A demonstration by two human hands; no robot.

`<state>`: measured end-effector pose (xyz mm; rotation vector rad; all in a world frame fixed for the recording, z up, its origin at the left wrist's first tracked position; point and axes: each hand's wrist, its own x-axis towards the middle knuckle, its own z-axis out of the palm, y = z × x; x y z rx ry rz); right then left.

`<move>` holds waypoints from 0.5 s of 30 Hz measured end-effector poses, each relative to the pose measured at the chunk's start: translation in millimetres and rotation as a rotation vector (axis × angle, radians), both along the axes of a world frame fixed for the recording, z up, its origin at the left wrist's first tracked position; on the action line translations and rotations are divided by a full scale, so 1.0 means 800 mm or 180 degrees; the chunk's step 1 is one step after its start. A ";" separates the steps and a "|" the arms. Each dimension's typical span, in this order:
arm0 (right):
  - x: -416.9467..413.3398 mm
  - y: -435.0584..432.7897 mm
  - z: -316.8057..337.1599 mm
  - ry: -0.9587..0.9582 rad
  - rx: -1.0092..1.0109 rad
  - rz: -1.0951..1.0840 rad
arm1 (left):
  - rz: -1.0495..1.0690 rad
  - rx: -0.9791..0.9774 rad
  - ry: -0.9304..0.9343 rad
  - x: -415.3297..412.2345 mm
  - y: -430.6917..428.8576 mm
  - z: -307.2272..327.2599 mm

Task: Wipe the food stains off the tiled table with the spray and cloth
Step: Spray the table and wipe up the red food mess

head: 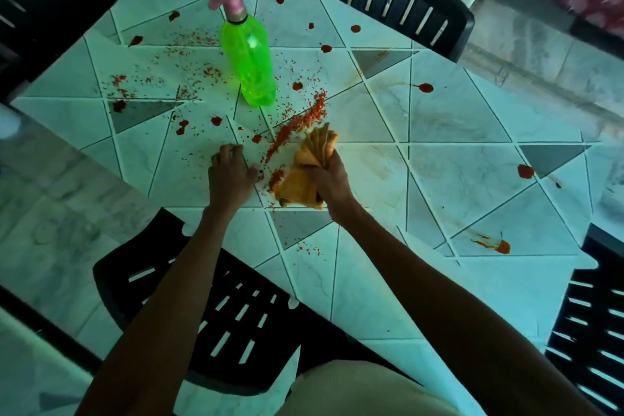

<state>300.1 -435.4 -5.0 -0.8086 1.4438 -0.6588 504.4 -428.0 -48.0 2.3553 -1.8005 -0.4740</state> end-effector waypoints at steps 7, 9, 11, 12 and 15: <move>-0.158 0.136 0.063 -0.0332 -0.0084 -0.0558 | -0.0071 -0.0342 -0.0077 -0.027 0.053 0.000; -0.190 0.174 0.066 -0.0164 -0.0060 -0.0660 | -0.0204 -0.0376 -0.0035 -0.036 0.076 -0.001; -0.213 0.210 0.069 0.0006 -0.0076 -0.0779 | -0.0371 -0.0414 -0.0017 -0.048 0.104 -0.003; -0.222 0.230 0.071 0.0110 -0.0085 -0.0784 | -0.0438 -0.0427 -0.0010 -0.055 0.120 -0.004; -0.239 0.279 0.072 0.0540 -0.0163 -0.0741 | -0.0530 -0.0415 -0.0001 -0.072 0.160 -0.006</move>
